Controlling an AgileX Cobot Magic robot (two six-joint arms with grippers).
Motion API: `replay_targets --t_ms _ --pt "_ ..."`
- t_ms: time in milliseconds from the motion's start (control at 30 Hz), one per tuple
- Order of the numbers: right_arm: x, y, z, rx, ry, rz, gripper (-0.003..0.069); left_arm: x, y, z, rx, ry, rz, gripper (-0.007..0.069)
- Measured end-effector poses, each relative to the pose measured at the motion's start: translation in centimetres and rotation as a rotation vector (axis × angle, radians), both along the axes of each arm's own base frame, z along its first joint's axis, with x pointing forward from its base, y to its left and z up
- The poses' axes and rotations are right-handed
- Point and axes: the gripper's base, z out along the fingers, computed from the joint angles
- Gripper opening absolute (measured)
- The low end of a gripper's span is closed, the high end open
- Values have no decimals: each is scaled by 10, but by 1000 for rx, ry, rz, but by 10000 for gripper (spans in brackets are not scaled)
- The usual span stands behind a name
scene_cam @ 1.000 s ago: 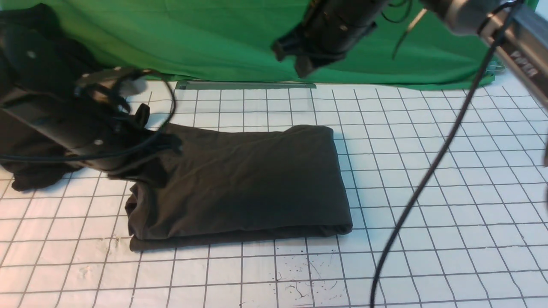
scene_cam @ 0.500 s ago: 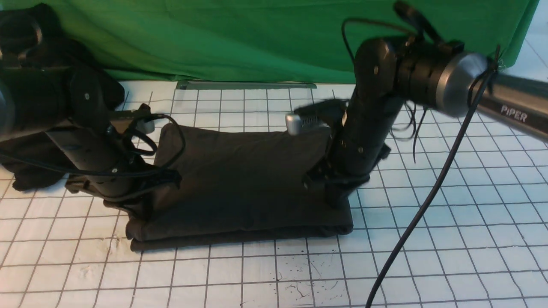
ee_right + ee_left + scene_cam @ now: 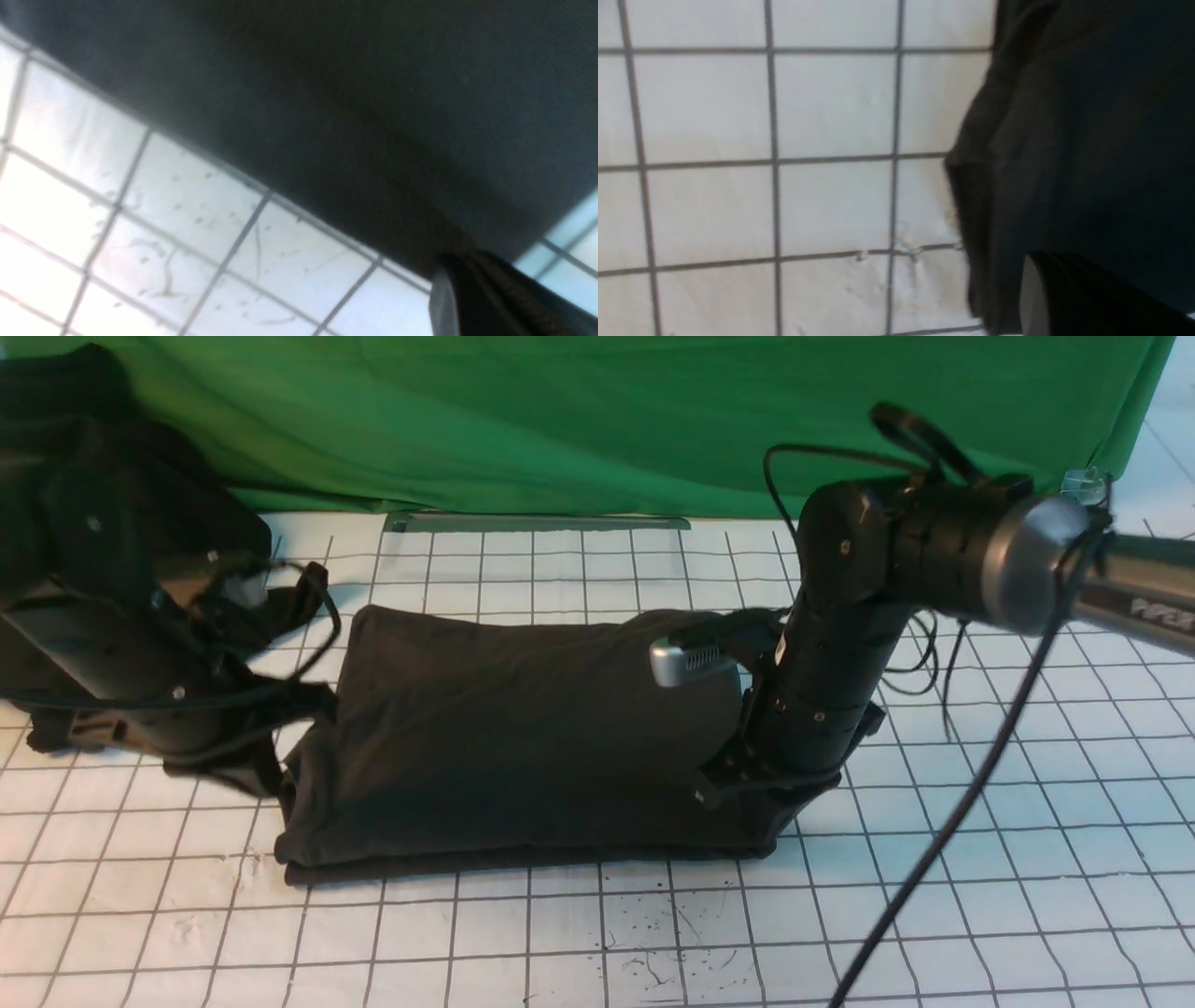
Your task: Fold a long-sleeved shirt over a white checkered tablecloth.
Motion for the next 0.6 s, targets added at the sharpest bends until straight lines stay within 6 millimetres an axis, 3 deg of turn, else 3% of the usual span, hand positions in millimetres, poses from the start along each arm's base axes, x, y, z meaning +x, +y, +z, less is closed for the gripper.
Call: replay_targets --t_ms 133,233,333,433,533,600 --pt "-3 -2 26 44 -75 -15 1 1 -9 15 -111 -99 -7 -3" --pt "-3 -2 29 50 -83 -18 1 6 -13 5 -150 -74 -9 -3" --pt "-3 1 22 42 -68 -13 1 12 -14 -13 -156 -20 -6 -3" --pt "2 4 -5 13 -18 -13 1 15 -14 -47 -131 123 -33 -3" --pt "4 4 -16 -10 10 -10 1 11 -13 -56 -112 198 -55 -3" --pt "1 1 -20 -49 42 6 1 6 -11 -52 -87 221 -74 -3"
